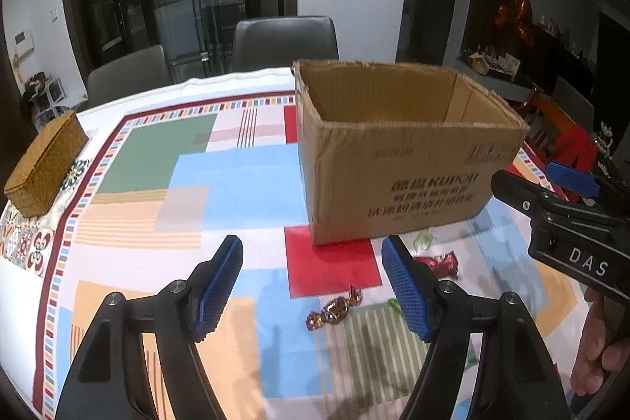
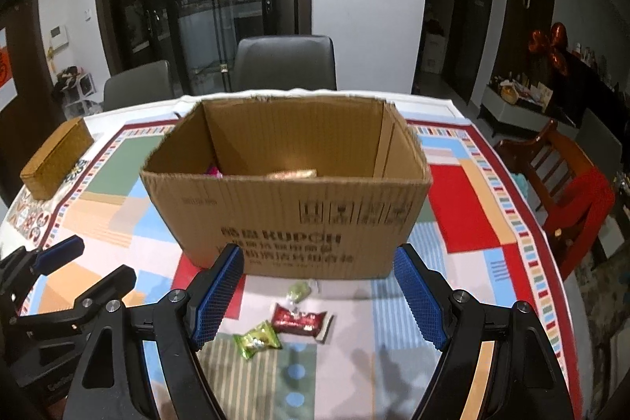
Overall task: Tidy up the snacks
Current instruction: 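Withdraw both open tools from the box toward the remaining snacks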
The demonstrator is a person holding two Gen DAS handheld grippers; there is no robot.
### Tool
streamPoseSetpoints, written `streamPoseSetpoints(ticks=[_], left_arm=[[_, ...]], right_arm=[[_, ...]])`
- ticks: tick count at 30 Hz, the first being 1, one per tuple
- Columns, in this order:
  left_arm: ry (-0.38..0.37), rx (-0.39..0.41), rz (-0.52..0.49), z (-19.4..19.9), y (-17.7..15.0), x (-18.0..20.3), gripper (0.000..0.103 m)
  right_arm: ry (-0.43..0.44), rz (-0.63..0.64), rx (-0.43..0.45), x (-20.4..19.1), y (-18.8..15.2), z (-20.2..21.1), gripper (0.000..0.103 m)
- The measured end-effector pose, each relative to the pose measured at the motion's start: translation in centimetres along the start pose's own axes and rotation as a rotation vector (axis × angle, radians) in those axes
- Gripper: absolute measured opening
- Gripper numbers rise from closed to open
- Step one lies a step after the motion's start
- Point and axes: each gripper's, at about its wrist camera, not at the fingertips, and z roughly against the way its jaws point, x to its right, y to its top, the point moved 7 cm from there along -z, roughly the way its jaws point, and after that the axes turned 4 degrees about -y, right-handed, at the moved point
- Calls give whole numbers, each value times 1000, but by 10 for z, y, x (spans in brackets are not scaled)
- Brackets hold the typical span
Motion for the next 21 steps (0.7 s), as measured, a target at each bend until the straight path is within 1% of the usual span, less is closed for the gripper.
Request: streamPoseSetpoints(ticks=[11,21], left_arm=[[-13,-57,3,-21,-28,3,72],[-27,-135,11,-49,-55,4,72]], right_arm=[[0,-8,-65,-2,-25,-20,79],[-2,-8,-145,-7,-51,-46,79]])
